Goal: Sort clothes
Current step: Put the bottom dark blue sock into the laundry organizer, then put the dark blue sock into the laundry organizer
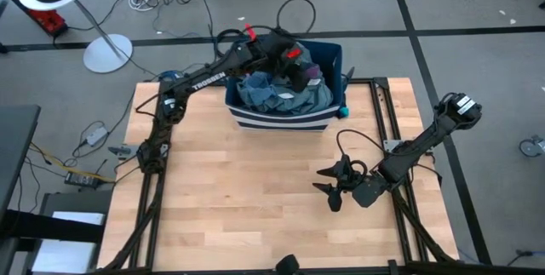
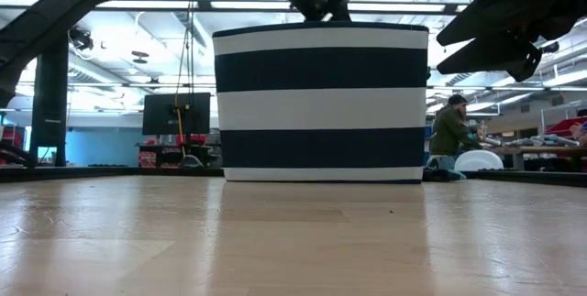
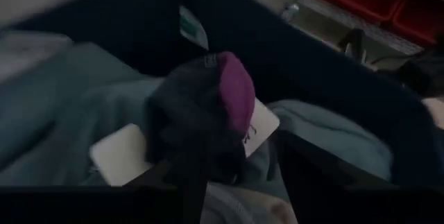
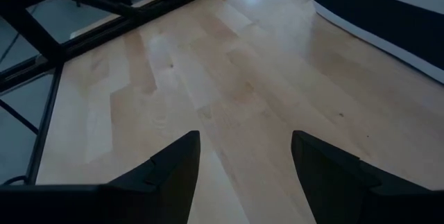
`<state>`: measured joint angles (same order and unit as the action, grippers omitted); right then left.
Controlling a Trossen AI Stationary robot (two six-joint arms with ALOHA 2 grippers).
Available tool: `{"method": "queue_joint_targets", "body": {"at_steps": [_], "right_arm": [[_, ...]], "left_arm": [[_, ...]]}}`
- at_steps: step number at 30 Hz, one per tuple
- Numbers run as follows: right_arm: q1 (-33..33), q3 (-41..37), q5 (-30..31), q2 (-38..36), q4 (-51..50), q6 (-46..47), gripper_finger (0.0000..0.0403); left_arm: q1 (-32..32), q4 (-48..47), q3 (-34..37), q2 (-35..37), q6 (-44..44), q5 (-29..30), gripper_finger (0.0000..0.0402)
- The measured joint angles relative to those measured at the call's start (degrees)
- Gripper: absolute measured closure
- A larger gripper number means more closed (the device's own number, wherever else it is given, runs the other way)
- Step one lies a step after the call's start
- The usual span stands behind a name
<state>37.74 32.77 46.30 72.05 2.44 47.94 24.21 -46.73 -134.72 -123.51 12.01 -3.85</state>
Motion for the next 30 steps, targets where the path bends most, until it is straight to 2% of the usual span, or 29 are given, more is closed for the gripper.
{"method": "queue_joint_targets", "body": {"at_steps": [5,11,16,22,27,30], "right_arm": [[0.0,-0.02,0.01,0.0,-0.04,0.0,0.0174],[0.0,-0.02,0.0,0.0,-0.11,-0.02,0.0174],[0.0,-0.02,0.0,0.0,-0.56,-0.02,0.0174],[0.0,-0.02,0.01,0.0,-0.61,0.44,0.0174],[0.09,-0.02,0.0,0.0,-0.63,0.84,0.0174],[0.09,-0.02,0.0,0.0,-0.87,1.36,0.0174]], "left_arm": [[-0.34,-1.23,-0.26,2.99,-1.34,2.72,0.0235],[-2.01,-4.82,-0.3,7.19,-2.5,3.19,0.0238],[-6.44,-13.54,-0.28,10.42,-6.06,3.21,0.0239],[-12.11,-20.56,-0.3,13.95,-8.61,7.3,0.0239],[-17.12,-31.0,-0.24,15.32,-8.64,12.35,0.0239],[-20.21,-31.85,1.75,17.12,-7.8,14.99,0.0239]]}}
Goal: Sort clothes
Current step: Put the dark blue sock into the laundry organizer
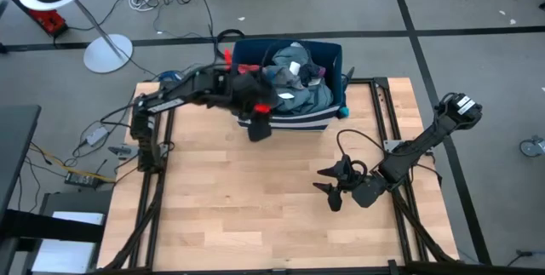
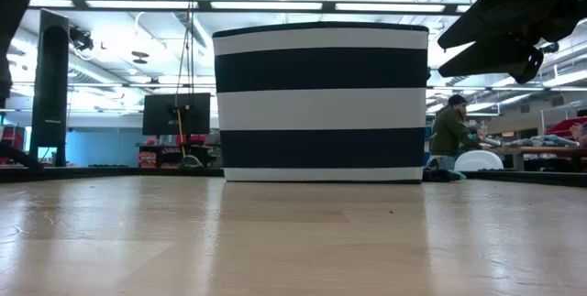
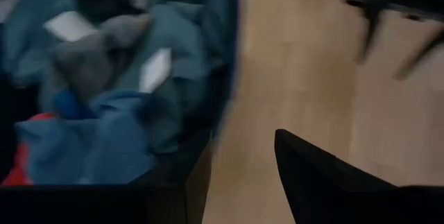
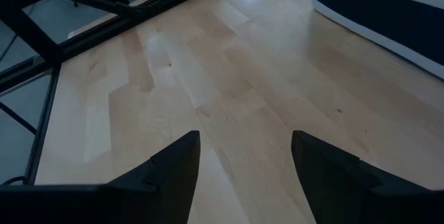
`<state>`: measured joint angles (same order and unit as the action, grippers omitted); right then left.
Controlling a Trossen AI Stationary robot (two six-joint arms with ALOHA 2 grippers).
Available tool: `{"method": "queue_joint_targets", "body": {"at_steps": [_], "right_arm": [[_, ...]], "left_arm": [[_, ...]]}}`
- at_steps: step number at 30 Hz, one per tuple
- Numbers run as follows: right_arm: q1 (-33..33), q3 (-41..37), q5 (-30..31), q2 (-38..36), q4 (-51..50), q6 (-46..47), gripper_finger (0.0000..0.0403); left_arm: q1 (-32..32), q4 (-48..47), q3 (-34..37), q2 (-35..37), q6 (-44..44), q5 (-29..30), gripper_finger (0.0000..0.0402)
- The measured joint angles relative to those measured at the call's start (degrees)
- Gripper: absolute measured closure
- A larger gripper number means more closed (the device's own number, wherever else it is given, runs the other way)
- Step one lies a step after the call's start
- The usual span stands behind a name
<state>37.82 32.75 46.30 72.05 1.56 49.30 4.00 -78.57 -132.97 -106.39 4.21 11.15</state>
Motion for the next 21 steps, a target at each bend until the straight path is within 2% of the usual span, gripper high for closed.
{"method": "queue_joint_targets", "body": {"at_steps": [4,7,16,21], "right_arm": [[0.0,0.0,-0.17,0.0,0.07,0.14,0.0174],[0.0,0.0,-0.55,0.0,0.07,0.57,0.0174],[0.02,-0.02,-0.14,0.0,-3.33,5.85,0.0183],[0.02,-0.02,-1.38,-0.88,-8.12,12.34,0.0201]], "left_arm": [[-4.0,1.54,6.65,4.67,0.78,0.16,0.0239],[-6.85,5.74,16.79,10.41,2.66,3.29,0.0239],[-12.85,36.74,62.42,36.38,11.53,4.33,0.0239],[-16.89,51.47,82.51,49.1,16.42,3.32,0.0239]]}}
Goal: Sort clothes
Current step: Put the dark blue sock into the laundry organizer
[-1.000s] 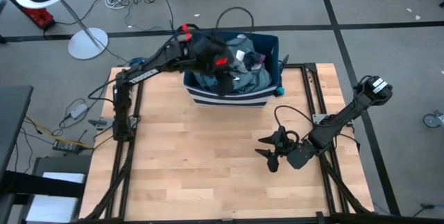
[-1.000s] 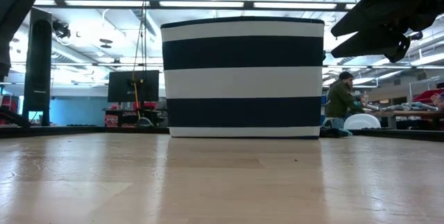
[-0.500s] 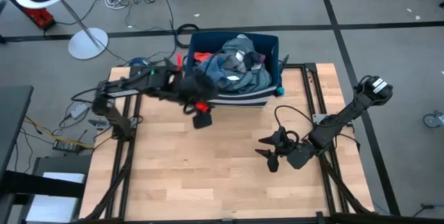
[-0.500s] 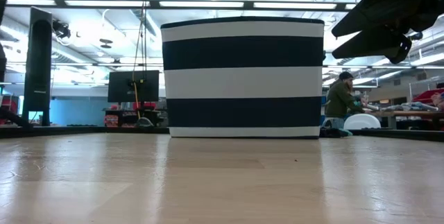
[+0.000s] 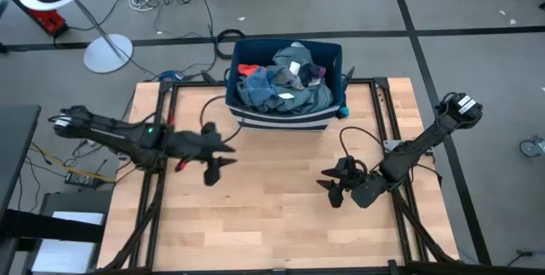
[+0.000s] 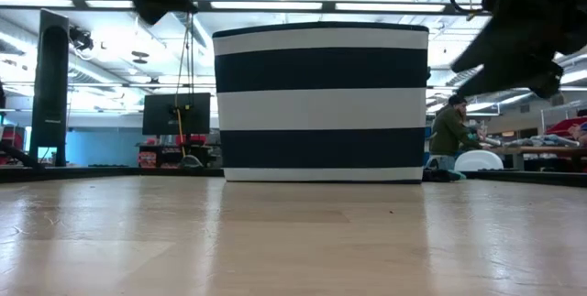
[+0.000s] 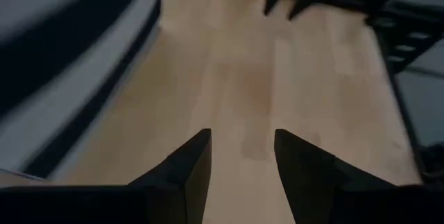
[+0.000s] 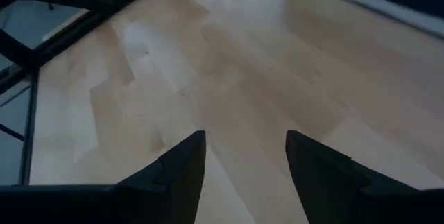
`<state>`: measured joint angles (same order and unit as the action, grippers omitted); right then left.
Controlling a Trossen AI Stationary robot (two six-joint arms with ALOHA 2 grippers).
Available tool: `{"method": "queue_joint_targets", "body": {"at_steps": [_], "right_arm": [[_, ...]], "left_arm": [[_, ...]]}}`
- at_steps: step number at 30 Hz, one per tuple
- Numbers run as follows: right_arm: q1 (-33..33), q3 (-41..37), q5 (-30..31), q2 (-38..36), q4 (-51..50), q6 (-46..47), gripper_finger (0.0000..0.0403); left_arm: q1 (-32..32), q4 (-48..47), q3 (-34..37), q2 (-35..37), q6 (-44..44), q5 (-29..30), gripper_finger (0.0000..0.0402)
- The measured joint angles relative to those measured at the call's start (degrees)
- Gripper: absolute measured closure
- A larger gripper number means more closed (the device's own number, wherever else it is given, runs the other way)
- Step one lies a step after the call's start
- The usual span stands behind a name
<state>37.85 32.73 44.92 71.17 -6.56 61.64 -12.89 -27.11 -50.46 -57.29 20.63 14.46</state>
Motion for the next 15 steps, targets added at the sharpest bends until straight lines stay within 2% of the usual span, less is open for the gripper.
{"method": "queue_joint_targets", "body": {"at_steps": [7,11,15], "right_arm": [[0.06,0.0,-6.02,-6.46,-18.32,13.11,0.0221],[-0.74,0.0,-6.85,-11.73,-31.07,19.58,0.0227],[-5.19,0.0,-6.6,-16.23,-45.5,24.73,0.0232]], "left_arm": [[-3.29,12.58,18.25,12.43,4.31,0.04,0.0239],[-3.32,15.79,23.97,15.4,5.17,0.5,0.0239],[-3.32,17.64,26.88,15.88,5.19,1.84,0.0239]]}}
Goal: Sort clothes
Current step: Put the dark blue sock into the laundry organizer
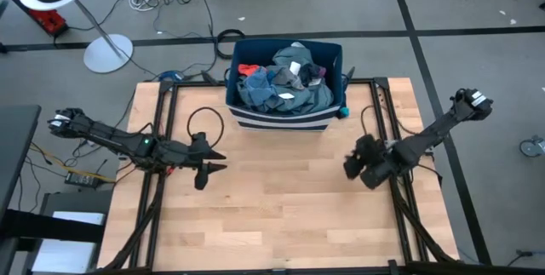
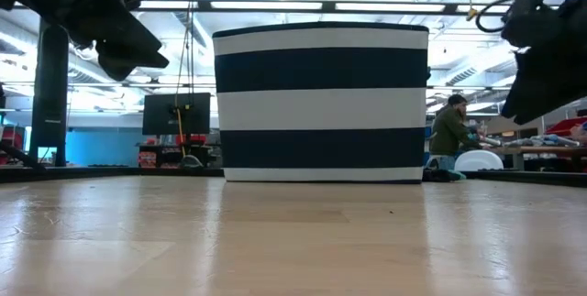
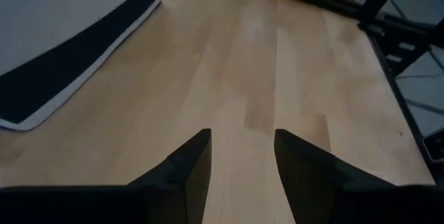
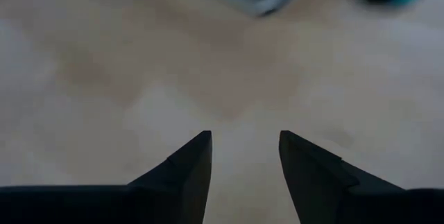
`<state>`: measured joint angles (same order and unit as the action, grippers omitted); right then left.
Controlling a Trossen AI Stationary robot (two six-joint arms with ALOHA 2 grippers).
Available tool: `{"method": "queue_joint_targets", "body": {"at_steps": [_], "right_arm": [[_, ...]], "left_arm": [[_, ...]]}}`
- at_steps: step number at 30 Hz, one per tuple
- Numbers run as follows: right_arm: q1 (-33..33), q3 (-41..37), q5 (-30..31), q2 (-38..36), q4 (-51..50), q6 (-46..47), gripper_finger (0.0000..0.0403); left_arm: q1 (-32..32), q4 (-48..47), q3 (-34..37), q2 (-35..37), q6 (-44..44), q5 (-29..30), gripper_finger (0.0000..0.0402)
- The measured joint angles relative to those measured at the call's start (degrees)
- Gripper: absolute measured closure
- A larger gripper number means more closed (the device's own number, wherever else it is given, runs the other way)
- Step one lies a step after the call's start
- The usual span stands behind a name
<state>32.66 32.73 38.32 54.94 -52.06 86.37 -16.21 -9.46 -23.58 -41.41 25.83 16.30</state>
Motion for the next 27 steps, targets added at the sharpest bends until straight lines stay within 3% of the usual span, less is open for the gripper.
{"method": "queue_joint_targets", "body": {"at_steps": [5,10,17,22,27], "right_arm": [[-9.35,0.0,4.05,-2.92,-11.18,0.24,0.0238],[-21.81,0.0,6.63,-3.69,-8.81,-8.67,0.0236],[-41.94,-0.86,1.8,-3.43,6.1,-28.55,0.0224],[-56.64,-7.88,-10.41,-3.24,24.42,-41.69,0.022],[-66.97,-12.37,-16.71,-2.77,37.73,-47.49,0.0221]], "left_arm": [[0.02,2.04,0.6,-0.13,0.08,0.42,0.0239],[-0.04,2.01,0.6,-0.14,-2.22,-2.2,0.0239],[-0.09,2.41,0.6,-0.15,-2.72,-3.09,0.0239],[-0.09,2.54,0.6,-0.15,-2.65,-4.52,0.0239],[-0.09,2.39,0.6,-0.17,-2.6,-5.52,0.0238]]}}
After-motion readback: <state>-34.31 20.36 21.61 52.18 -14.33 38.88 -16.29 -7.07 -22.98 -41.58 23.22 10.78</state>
